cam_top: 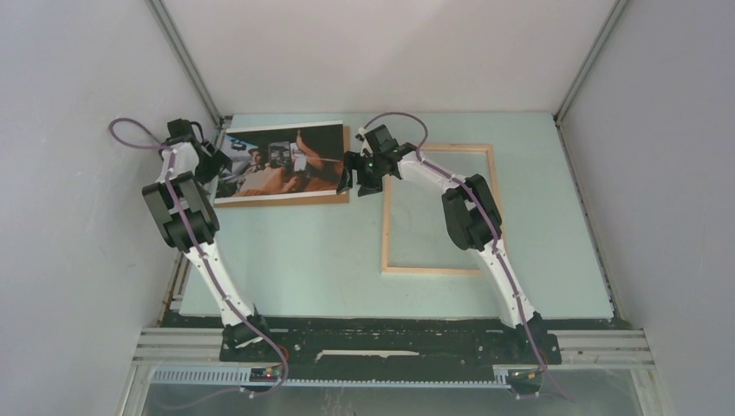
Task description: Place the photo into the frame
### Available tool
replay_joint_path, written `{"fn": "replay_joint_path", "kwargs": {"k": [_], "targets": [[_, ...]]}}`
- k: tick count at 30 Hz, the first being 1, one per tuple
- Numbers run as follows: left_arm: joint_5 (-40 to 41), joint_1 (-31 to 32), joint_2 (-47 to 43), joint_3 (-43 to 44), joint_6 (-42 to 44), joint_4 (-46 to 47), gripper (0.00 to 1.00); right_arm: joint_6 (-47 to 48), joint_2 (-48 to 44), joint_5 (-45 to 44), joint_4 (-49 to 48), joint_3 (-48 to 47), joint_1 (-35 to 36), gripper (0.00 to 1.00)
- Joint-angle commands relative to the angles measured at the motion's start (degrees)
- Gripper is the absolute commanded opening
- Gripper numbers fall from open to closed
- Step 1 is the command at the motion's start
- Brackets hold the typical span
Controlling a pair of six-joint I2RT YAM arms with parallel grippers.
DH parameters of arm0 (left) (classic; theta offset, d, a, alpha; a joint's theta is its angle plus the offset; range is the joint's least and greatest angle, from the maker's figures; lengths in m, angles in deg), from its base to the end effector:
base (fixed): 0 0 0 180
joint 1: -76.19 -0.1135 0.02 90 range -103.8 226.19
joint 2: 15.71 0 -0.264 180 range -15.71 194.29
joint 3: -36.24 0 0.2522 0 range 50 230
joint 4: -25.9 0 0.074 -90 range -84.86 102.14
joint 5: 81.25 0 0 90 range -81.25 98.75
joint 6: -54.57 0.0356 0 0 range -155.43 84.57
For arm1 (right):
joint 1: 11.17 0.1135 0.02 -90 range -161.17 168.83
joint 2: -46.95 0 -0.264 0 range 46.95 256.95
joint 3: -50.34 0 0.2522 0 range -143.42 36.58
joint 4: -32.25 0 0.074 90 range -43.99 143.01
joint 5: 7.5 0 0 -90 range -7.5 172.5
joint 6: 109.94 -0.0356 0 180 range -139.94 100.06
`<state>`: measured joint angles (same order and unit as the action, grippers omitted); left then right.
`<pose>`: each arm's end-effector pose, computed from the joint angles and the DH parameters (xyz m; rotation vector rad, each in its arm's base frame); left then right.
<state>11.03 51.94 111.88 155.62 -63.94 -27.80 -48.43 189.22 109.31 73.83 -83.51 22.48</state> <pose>0.4391 0.1994 0.1900 -1.1893 2.3683 0.0281 0.4458 0.3161 0.1571 -0.3415 2.5808 1.0166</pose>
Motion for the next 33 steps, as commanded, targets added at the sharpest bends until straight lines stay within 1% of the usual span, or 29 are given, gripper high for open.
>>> {"fn": "replay_joint_path", "kwargs": {"k": [1, 4, 6, 12, 15, 17, 20, 25, 27, 29, 33], "targets": [[-0.9, -2.8, 2.0, 2.6, -1.7, -0.3, 1.00, 1.2, 1.5, -2.2, 1.2, -6.3, -1.1, 0.84], [-6.8, -2.9, 3.9, 3.3, -3.2, -0.9, 1.00, 0.3, 2.6, -2.4, -0.1, -7.8, -1.3, 0.84], [-9.4, -2.6, 4.1, 3.0, -3.9, -1.0, 1.00, -0.7, 3.5, -2.5, -0.6, -9.2, -1.5, 0.84], [-3.5, -3.1, 2.7, 2.0, -4.0, -2.2, 1.00, -3.6, 4.6, -4.3, -3.8, -9.8, -2.0, 0.84], [-6.7, -3.6, 3.3, 1.6, -4.3, -1.9, 1.00, -5.1, 6.4, -3.3, -4.9, -11.5, -2.2, 0.84], [-7.5, -3.5, 3.4, 1.6, -3.9, -2.0, 1.00, -6.1, 8.1, -1.5, -6.1, -12.7, -1.9, 0.84], [-8.9, -3.6, 1.2, -0.7, -3.5, 0.0, 1.00, -8.5, 10.2, 0.9, -8.4, -13.5, -1.2, 0.83], [-16.1, -3.5, 0.2, -1.9, -3.6, 1.0, 1.00, -10.4, 10.4, 2.2, -10.1, -12.4, -0.2, 0.83], [-18.4, -3.4, -0.5, -3.7, -4.3, 1.7, 0.99, -10.8, 10.1, 3.5, -10.9, -12.1, -0.1, 0.83], [-18.9, -3.4, -2.1, -6.0, -4.9, 2.2, 0.99, -10.6, 9.3, 4.5, -11.5, -11.0, 0.1, 0.82], [-21.3, -3.4, -8.3, -14.9, -6.7, 6.0, 0.99, -9.2, 5.9, 6.2, -12.1, -7.0, 0.3, 0.82]]}}
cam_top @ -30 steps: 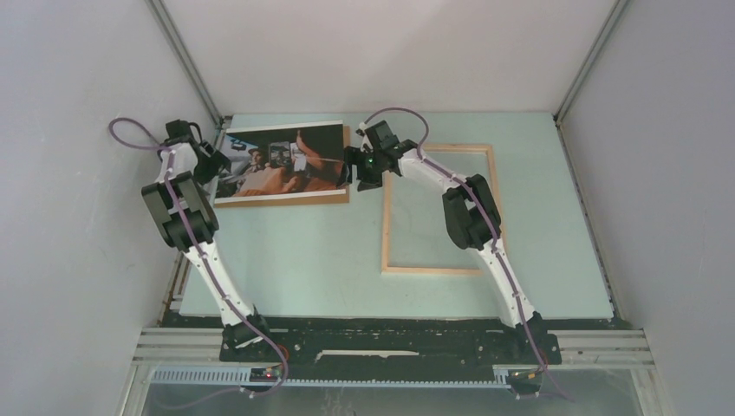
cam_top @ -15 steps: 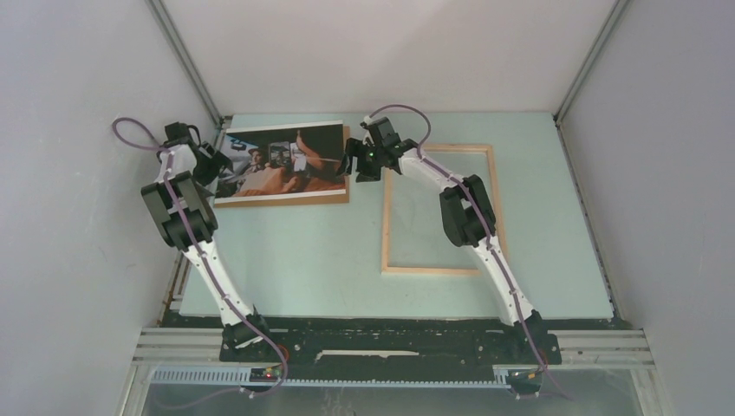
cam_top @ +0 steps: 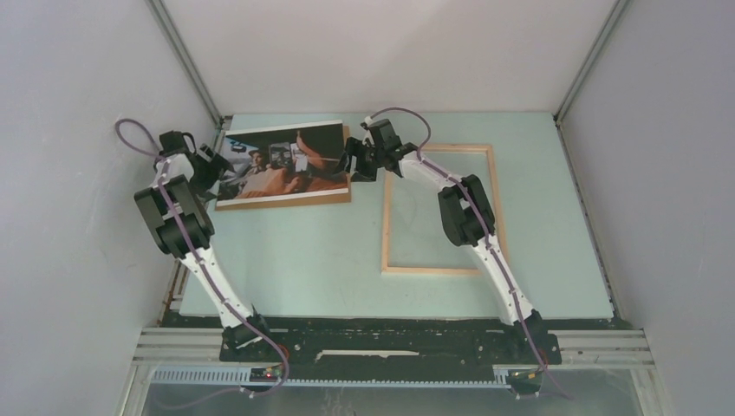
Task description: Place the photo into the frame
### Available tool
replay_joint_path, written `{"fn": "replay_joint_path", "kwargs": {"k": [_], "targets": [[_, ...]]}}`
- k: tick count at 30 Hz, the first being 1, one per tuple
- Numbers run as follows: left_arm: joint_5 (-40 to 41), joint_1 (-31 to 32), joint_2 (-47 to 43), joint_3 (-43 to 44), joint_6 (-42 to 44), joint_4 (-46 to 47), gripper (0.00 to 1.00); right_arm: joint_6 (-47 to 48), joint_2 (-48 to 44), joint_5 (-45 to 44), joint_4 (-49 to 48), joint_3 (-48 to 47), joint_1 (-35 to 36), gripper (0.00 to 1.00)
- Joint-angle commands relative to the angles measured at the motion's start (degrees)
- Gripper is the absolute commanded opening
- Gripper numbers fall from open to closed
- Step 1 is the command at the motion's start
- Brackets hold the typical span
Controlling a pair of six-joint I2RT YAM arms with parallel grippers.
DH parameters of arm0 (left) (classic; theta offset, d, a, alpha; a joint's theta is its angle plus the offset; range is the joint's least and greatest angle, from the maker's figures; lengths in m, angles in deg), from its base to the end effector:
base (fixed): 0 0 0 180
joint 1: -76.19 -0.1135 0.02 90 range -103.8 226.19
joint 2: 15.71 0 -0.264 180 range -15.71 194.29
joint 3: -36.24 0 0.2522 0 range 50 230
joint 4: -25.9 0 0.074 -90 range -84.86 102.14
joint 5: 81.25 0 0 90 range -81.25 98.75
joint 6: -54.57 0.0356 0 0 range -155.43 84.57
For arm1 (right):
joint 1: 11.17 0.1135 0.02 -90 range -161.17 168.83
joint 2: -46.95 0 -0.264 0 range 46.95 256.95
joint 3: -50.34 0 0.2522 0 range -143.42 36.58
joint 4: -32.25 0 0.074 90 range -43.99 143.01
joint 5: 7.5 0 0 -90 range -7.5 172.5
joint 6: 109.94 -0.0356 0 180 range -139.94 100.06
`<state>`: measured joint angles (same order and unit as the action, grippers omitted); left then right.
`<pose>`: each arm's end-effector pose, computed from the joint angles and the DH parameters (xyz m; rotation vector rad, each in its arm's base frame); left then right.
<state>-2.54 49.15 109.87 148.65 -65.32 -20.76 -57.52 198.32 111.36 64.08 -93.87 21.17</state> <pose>0.4253 0.2092 0.1766 -1.1816 2.3252 -0.2751 0.4840 0.3268 0.1424 -0.1867 2.4377 1.1751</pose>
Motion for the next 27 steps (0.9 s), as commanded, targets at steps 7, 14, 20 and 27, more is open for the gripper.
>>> {"fn": "replay_joint_path", "kwargs": {"k": [7, 14, 20, 27], "targets": [[-11.6, -0.6, -19.2, -25.5, -6.8, 5.8, 0.99, 3.1, -14.3, 5.0, -3.4, 19.8, 2.5, 0.81], [-13.3, -0.6, -27.7, -31.2, -4.5, 7.0, 0.99, 8.6, -17.9, 1.9, 2.3, 24.0, 3.8, 0.80], [-12.4, 0.6, -32.8, -32.2, -4.1, 6.1, 0.98, 8.7, -17.5, 1.9, 2.3, 23.9, 4.3, 0.80], [-13.6, 1.4, -40.1, -36.3, -5.2, 8.4, 0.96, 8.2, -16.4, 2.6, 1.8, 24.0, 4.1, 0.80]]}}
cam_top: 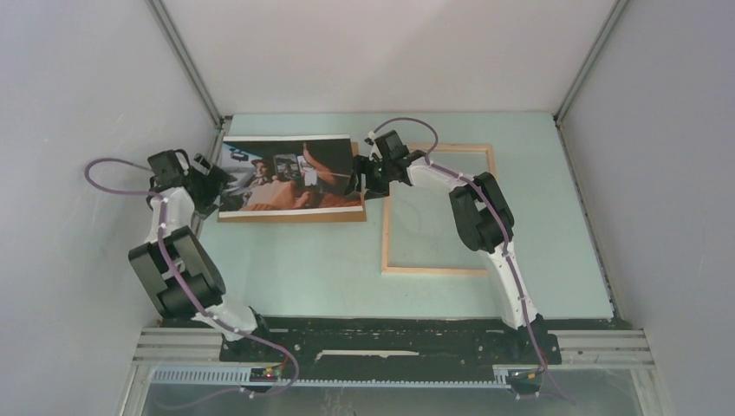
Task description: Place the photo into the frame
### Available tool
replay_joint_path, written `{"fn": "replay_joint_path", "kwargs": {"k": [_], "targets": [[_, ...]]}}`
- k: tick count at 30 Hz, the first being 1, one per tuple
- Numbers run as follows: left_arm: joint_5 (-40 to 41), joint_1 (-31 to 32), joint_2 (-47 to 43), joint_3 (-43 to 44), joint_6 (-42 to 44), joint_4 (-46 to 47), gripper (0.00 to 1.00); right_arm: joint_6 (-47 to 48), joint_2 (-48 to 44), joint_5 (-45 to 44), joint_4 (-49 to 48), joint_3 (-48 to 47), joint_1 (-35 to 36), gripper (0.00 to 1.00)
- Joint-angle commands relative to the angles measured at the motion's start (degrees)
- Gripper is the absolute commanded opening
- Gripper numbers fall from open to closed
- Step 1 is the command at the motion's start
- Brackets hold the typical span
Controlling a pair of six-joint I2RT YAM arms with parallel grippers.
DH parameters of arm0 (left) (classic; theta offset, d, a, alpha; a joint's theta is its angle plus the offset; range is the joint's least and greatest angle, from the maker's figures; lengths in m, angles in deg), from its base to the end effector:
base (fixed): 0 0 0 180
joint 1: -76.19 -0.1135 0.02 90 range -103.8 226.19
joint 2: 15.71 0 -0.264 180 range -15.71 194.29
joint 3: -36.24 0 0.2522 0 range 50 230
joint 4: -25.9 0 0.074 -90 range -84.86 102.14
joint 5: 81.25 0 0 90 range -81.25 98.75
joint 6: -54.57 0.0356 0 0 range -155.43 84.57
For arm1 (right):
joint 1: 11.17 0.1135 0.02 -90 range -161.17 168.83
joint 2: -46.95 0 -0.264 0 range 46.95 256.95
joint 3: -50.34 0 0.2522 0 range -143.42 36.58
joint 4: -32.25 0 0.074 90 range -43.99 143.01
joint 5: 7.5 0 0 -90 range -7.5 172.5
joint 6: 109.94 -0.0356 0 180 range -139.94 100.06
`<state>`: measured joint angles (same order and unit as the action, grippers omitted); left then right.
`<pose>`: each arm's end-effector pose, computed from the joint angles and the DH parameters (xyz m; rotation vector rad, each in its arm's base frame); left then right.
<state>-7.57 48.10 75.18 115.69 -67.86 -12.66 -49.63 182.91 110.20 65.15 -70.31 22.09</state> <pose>0.3054 0.1517 0.2446 -1.1145 2.1619 -0.3815 0.4285 0.3009 0.1518 -0.3212 2.5564 1.0507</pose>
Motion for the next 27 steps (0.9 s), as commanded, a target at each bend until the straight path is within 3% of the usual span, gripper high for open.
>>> {"fn": "replay_joint_path", "kwargs": {"k": [1, 4, 9, 12, 15, 18, 23, 27], "targets": [[-9.5, 2.4, -6.4, -4.1, -3.1, 1.2, 0.96, 0.4, -0.9, 3.6, 0.9, 0.4, 3.2, 0.80], [-8.7, 2.8, -8.3, -4.5, -2.3, 1.2, 0.97, 0.7, -0.7, 2.5, 1.7, 0.4, 3.1, 0.80], [15.3, 6.1, -6.3, 2.7, 3.4, -14.6, 1.00, 0.8, -1.9, 1.8, 2.3, 1.3, 3.0, 0.80], [27.1, 7.1, -6.9, 3.2, 3.2, -17.1, 1.00, 0.9, -3.9, 1.6, 2.1, 3.0, 3.1, 0.80], [31.8, 8.0, -8.8, 2.4, 2.4, -15.8, 1.00, 0.6, -5.9, 2.2, 1.4, 4.7, 3.1, 0.80], [29.3, 9.6, -8.0, 3.2, 3.6, -14.3, 1.00, -0.8, -7.5, 4.3, -0.8, 6.9, 3.1, 0.80], [6.8, 13.5, -0.7, 5.6, 3.0, -12.3, 1.00, -6.1, -9.9, 8.2, -6.1, 12.2, 3.2, 0.79], [4.6, 19.9, 0.0, 2.9, 1.0, -7.4, 1.00, -12.5, -14.6, 14.7, -21.3, 24.9, 5.3, 0.79]]}}
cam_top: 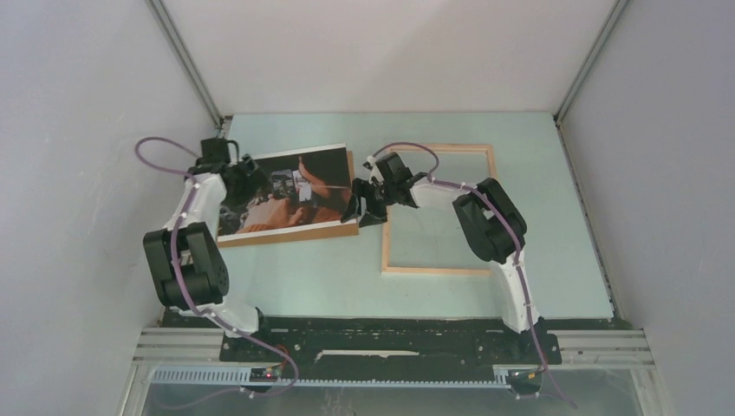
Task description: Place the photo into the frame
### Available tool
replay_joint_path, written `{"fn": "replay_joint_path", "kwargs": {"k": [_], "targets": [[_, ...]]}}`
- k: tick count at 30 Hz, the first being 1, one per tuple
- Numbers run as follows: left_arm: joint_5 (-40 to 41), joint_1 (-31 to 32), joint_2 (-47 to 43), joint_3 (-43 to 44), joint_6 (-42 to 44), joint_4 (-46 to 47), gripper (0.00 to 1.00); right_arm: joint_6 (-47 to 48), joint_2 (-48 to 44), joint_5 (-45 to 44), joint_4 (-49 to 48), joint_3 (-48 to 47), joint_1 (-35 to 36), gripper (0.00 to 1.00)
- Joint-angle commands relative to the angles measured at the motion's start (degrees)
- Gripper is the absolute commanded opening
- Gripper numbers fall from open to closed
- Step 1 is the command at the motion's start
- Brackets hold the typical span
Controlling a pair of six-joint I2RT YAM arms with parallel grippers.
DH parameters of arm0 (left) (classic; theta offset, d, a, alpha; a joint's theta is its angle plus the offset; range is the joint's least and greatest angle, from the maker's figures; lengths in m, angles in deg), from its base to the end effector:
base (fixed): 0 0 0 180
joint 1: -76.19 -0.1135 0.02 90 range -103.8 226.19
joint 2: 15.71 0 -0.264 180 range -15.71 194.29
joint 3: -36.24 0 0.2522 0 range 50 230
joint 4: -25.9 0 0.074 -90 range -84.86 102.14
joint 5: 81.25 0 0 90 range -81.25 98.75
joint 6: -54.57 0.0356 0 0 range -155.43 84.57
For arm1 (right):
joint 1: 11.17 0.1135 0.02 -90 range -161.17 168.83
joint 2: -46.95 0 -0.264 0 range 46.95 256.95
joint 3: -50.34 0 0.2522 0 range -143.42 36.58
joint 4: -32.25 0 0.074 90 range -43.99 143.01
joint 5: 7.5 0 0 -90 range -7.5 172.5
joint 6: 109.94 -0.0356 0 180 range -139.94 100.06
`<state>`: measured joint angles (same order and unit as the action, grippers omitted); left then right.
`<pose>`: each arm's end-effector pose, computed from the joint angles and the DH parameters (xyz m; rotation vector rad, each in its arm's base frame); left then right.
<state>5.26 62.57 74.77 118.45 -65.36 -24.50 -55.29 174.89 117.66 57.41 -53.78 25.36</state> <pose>0.3200 0.0753 0.2477 -0.9449 2.4254 -0.1820 0.3741 0.3026 0.1421 -0.3391 2.6293 1.2534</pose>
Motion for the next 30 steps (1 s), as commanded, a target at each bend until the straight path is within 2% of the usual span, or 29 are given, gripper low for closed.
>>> {"fn": "replay_joint_path", "kwargs": {"k": [1, 4, 7, 11, 16, 20, 25, 30], "targets": [[-9.4, 6.5, -0.3, -1.6, -2.8, 6.5, 1.00, -6.4, -7.7, 7.7, -14.6, 9.8, 2.4, 0.79], [-10.9, 9.6, -3.8, -8.3, -5.8, 13.2, 1.00, -1.8, -10.7, 3.7, -9.5, 10.2, 1.5, 0.79], [-9.9, 13.1, -3.7, -10.7, -7.0, 15.1, 1.00, -1.0, -10.9, 1.9, -8.5, 9.3, -1.7, 0.80], [-14.4, 15.4, -1.0, -10.3, -11.7, 18.7, 1.00, -0.9, -6.4, 1.0, -6.0, 3.9, -4.7, 0.79], [-13.7, 15.6, 2.7, -2.6, -14.7, 18.3, 1.00, 0.2, -2.4, -1.2, -4.3, -2.6, -5.4, 0.78], [-13.2, 17.4, 1.5, -10.0, -24.6, 29.7, 1.00, -1.2, 3.4, -3.7, -3.4, -12.0, -8.2, 0.78], [-13.4, 20.7, 7.5, -6.7, -23.5, 26.4, 1.00, -2.4, 13.7, -2.8, 3.3, -28.0, -9.2, 0.73], [-17.8, 21.2, 8.8, -6.5, -20.3, 28.6, 1.00, -4.7, 15.7, -5.7, 1.5, -27.8, -6.8, 0.67]]}}
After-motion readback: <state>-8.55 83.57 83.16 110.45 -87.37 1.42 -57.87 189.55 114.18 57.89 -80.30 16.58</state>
